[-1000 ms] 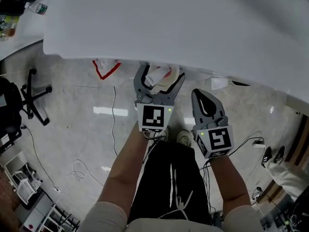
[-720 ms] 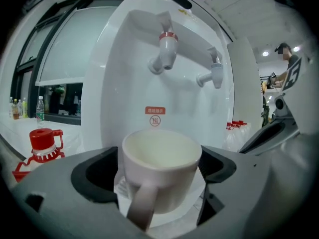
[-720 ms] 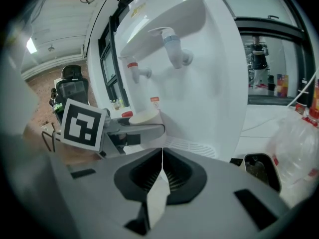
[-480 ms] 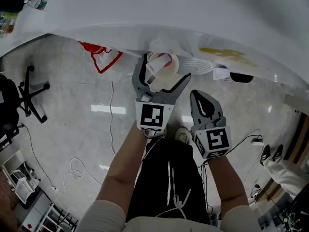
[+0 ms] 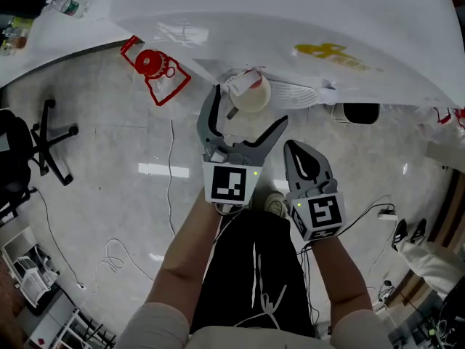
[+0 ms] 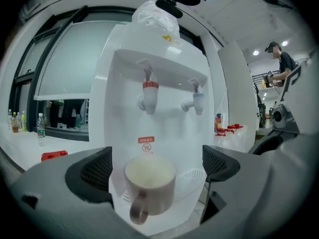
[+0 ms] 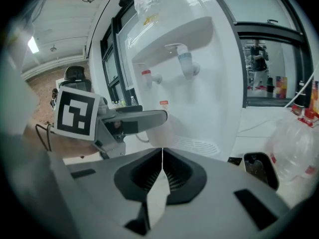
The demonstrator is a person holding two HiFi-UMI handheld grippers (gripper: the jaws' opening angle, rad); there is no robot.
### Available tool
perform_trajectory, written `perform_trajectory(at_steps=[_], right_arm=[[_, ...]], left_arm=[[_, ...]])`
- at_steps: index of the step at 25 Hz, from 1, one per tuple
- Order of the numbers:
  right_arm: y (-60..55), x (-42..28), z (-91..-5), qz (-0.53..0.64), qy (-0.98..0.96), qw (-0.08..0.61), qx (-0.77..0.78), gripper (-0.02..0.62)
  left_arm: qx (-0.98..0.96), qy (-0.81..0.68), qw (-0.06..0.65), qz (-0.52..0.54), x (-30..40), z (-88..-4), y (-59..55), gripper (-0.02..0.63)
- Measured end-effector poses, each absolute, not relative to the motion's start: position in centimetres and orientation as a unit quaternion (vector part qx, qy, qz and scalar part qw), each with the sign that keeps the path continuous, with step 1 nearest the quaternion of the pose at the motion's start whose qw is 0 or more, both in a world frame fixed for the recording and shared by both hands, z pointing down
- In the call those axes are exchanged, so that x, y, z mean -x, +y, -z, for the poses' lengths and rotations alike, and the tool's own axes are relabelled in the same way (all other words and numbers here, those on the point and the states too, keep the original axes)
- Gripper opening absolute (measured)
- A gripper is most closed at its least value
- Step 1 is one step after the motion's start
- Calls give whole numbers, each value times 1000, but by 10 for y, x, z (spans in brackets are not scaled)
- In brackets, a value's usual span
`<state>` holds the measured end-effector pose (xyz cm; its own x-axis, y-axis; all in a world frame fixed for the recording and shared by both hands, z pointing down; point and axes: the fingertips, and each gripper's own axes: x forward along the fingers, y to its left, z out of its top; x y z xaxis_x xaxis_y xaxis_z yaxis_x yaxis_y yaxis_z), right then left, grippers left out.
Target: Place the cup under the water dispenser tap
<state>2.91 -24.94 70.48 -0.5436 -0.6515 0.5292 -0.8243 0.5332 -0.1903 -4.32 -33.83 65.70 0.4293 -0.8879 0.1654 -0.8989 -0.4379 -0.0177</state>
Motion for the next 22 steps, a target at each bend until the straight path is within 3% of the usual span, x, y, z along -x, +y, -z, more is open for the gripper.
perform_trajectory(at_steps=[8, 9, 11, 13, 18, 22], right_arm=[[-233, -25, -665, -201, -858, 193, -432, 28], [-231, -26, -659, -201, -857, 193, -433, 29], [-227, -28, -647, -199, -857, 191, -436, 28], [-223, -30, -632, -196, -857, 188, -438, 28], [-210, -33, -590, -193, -855, 178, -448, 28], [-201, -36, -555, -196, -851, 166, -457, 28]], left_arm=[[-838, -534, 51, -98, 51, -624, -306, 526], [-831, -545, 51, -98, 56, -618, -303, 483], [-812, -574, 45, -95, 68, -603, -295, 268], [-800, -590, 40, -96, 76, -588, -285, 154], [-792, -598, 24, -119, 83, -550, -255, 23], [-794, -596, 41, -114, 82, -520, -233, 20]])
